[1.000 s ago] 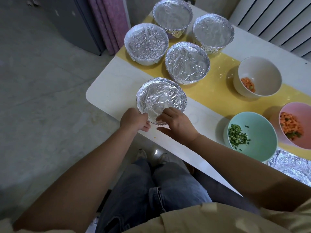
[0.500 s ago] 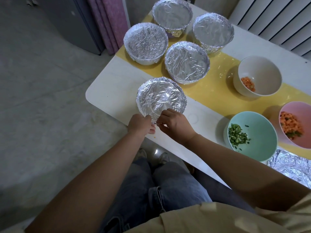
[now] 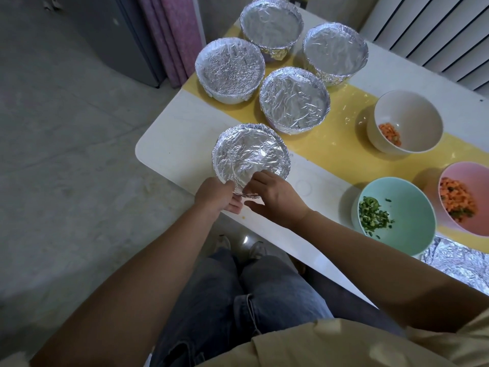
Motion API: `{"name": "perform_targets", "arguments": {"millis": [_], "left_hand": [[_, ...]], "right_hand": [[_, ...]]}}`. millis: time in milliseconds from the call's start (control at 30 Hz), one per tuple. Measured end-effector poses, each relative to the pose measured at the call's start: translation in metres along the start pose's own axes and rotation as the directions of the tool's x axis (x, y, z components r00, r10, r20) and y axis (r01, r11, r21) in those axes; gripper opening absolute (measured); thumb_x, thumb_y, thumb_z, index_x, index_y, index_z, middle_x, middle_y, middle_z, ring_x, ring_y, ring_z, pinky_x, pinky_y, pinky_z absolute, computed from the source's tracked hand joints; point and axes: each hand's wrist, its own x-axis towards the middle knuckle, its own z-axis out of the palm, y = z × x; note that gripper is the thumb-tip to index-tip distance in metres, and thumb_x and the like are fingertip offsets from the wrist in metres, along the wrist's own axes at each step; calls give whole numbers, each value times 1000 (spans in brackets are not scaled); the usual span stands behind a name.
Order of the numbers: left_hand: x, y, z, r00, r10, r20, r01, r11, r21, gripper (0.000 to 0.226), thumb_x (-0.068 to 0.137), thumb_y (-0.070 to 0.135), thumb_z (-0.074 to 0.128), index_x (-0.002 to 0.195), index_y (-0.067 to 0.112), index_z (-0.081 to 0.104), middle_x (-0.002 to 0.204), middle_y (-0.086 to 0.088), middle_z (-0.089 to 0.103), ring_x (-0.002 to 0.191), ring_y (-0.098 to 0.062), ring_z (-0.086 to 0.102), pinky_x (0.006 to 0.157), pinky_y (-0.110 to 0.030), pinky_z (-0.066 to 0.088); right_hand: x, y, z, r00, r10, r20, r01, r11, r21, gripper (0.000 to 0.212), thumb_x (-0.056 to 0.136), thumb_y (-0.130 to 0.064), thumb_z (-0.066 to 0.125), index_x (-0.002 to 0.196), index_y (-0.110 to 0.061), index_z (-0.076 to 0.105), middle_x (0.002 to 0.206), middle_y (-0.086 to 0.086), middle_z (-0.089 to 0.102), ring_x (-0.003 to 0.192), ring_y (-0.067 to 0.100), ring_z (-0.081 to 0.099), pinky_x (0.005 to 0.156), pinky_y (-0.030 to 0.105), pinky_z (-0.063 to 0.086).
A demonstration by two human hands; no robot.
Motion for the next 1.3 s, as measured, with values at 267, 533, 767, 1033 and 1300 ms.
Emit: {"name": "perform_targets", "arguments": {"millis": [267,533,767,1033,1300], "left_hand": [[-2,-6,-3,999,-35,-42,35,999,9,35,95,24,50,93,-7,65,78,-17,73,62,-31,72,67,-37,62],[-2,-8,8,999,-39,0,39,996,-79,31,98,7,44,76,-7,61,65,-19,70,69,-39,72,74,-47,61],[2,-11,3,1000,2,-14,-2,999,-33,25,96,10,46,83,-4,61,61,-13,70,63,-30,72,72,-41,62],[14,-5,-16,996,34,-77,-27,996,83,31,94,22,53,85,-5,66,66,-11,72,62,-28,73,76,-37,61],[4,-18,4,998,-27,-60,25,999,-37,33,90,25,57,94,-6,66,76,-15,74,60,-27,72,61,-37,62]], "right_hand": [[3,-2,6,999,-15,-49,12,997,-78,17,82,-4,55,69,-5,65,68,7,59,62,28,55,52,33,47],[7,-6,12,999,16,-30,-18,998,-63,19,84,-11,53,70,-6,65,68,7,57,62,28,55,50,33,47],[8,-8,9,1000,5,-3,-5,1000,-15,5,79,-6,73,75,-6,70,69,8,60,63,30,59,55,32,49],[-2,-2,-1,1000,14,-24,-16,996,-86,9,75,-9,76,80,-10,69,78,6,62,72,29,60,58,32,50],[3,-6,12,999,30,-43,-36,989,-143,12,80,-10,59,72,-12,68,73,4,62,68,27,57,56,31,47]]}}
